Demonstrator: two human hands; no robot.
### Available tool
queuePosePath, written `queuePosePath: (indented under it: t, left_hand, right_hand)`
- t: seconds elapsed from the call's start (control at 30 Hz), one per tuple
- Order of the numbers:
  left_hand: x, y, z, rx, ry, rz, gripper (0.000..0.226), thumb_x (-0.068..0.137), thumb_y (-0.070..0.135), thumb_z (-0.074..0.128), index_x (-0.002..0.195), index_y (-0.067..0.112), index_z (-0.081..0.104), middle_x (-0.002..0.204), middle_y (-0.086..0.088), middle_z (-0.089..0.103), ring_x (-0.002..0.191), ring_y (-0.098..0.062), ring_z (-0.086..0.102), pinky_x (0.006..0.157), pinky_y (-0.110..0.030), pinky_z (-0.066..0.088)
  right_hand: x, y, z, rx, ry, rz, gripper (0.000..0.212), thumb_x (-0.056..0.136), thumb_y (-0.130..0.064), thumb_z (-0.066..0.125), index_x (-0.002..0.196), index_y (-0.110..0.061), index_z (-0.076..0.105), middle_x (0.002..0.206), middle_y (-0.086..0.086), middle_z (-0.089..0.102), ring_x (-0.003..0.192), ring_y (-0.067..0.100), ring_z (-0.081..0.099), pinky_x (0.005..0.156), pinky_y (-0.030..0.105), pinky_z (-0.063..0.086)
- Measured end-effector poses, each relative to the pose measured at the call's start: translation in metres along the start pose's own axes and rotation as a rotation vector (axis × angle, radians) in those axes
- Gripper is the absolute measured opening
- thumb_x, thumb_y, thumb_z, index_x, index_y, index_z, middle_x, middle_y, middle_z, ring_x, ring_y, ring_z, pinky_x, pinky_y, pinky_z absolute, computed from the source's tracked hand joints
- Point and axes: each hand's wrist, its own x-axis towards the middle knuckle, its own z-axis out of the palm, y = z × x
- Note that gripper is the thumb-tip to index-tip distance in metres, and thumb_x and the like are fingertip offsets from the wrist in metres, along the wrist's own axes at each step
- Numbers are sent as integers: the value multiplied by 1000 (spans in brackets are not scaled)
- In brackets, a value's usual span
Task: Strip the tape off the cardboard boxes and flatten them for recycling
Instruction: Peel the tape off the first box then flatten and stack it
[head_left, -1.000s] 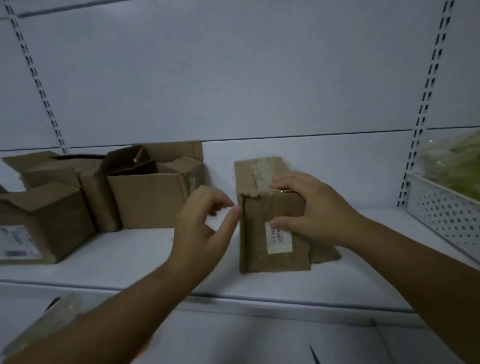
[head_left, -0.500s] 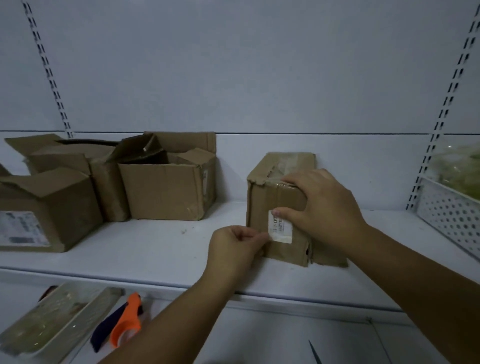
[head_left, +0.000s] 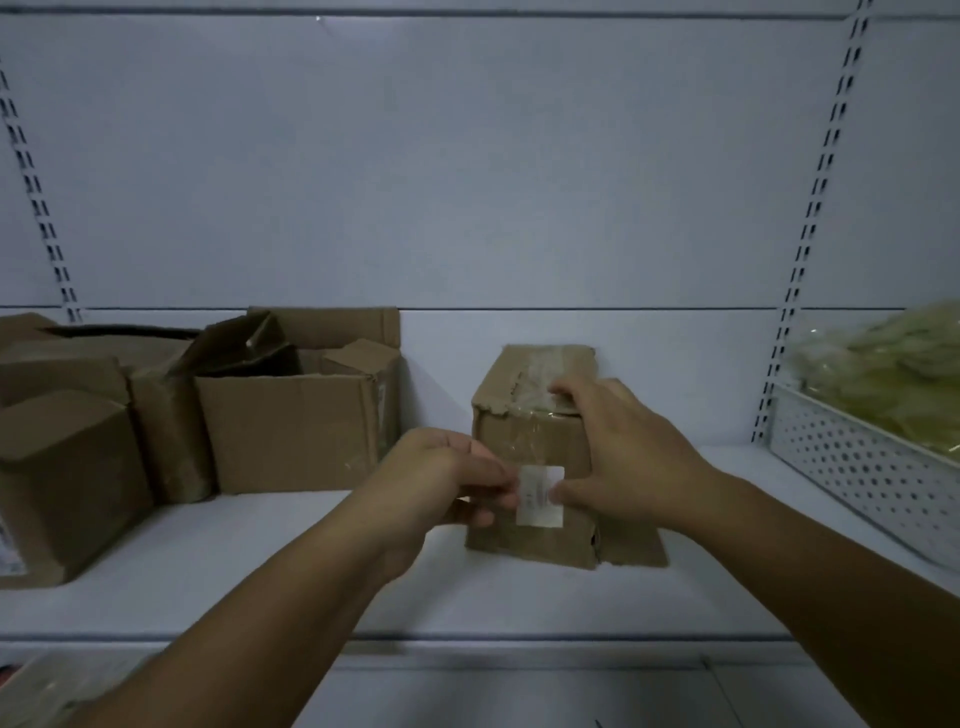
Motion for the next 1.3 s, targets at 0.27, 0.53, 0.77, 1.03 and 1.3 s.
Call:
queuePosePath:
  t: [0.27, 0.53, 0.77, 1.03, 1.3]
  left_hand:
    - [14, 39, -8, -114, -90, 48, 36, 81, 1, 54, 48, 12, 64, 57, -8, 64, 51, -12, 62, 45, -19, 48]
    - [33, 43, -3, 463, 120, 468, 31, 86, 33, 58, 67, 12, 68, 65, -6, 69, 62, -17, 67, 57, -27, 57]
    - [36, 7, -28, 390, 365, 538, 26, 71, 49, 63, 86, 28, 66, 81, 19, 69, 79, 6, 62, 75, -25, 53]
    - [64, -25, 1, 700, 165, 593, 83, 61, 47, 79, 133, 37, 39, 128, 11, 50, 114, -6, 48, 98, -31, 45]
    - [66, -29, -4, 798, 190, 582, 89, 61, 54, 75, 138, 40, 33, 136, 11, 47, 119, -10, 47, 100, -38, 44]
  right_hand:
    - [-1, -13, -6, -56, 58, -62, 45, 73, -67, 54, 104, -36, 47, 97, -17, 49, 91, 7, 45, 84, 32, 40]
    - [21, -19, -24, -144, 69, -103, 32, 93, -56, 29, 97, -32, 50, 76, -11, 53, 63, 5, 44, 62, 27, 35]
    - [24, -17, -25, -163, 110, -171, 28, 96, -43, 34, 86, -29, 56, 59, -17, 36, 54, -3, 35, 52, 21, 22]
    - [6, -11, -12, 309, 223, -232, 22, 90, -24, 58, 108, -18, 70, 111, -8, 68, 102, 0, 61, 89, 16, 47]
    - [18, -2, -31, 1132, 529, 70, 29, 90, -36, 46, 75, -18, 63, 75, 0, 70, 81, 18, 69, 70, 30, 58]
